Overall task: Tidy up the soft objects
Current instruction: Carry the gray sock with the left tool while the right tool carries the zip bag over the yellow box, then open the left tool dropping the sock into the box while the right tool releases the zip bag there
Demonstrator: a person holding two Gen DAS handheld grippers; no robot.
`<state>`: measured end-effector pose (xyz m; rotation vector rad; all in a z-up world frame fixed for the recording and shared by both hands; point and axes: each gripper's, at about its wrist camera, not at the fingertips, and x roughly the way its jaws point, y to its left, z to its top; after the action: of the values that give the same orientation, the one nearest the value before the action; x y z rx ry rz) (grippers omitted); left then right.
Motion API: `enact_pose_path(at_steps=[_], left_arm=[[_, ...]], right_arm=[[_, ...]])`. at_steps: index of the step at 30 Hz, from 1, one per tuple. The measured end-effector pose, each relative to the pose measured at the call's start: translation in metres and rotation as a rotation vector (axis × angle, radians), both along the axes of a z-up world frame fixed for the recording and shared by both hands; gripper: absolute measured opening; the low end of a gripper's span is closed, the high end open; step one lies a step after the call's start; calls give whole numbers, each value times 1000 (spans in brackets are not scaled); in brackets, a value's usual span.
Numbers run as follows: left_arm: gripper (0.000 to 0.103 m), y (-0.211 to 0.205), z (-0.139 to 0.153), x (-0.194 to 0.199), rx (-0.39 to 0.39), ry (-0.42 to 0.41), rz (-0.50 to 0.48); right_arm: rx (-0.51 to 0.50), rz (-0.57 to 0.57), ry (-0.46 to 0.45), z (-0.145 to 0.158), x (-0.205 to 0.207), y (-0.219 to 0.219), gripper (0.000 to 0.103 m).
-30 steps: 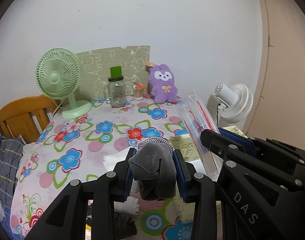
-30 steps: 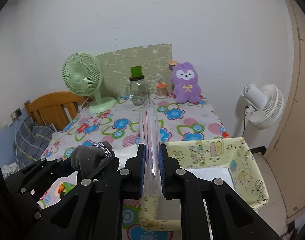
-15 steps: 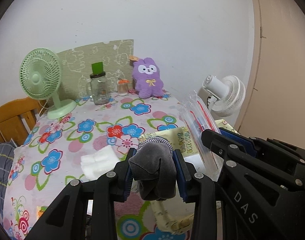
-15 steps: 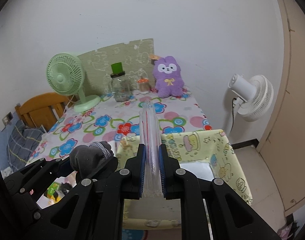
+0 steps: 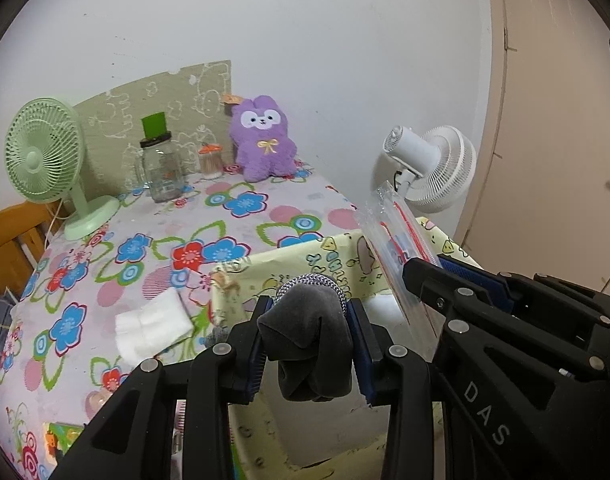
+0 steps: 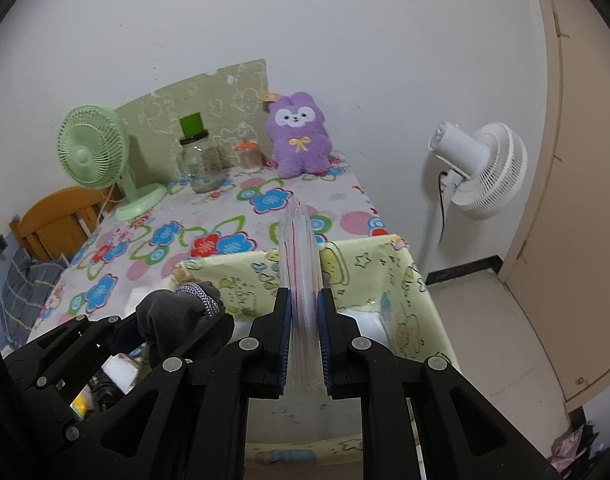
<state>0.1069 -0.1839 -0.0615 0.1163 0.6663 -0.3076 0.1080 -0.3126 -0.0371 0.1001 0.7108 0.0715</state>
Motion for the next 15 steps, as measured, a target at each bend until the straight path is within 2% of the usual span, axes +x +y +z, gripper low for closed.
enact_pose_path(at_steps=[12,15], left_arm=[[41,-13,-19,14,20,63,3],[46,-14,-21,15,17,83,1]], right_arm=[[10,-55,61,-24,14,-21,16],[13,-60,71,-27,16,-24,16]])
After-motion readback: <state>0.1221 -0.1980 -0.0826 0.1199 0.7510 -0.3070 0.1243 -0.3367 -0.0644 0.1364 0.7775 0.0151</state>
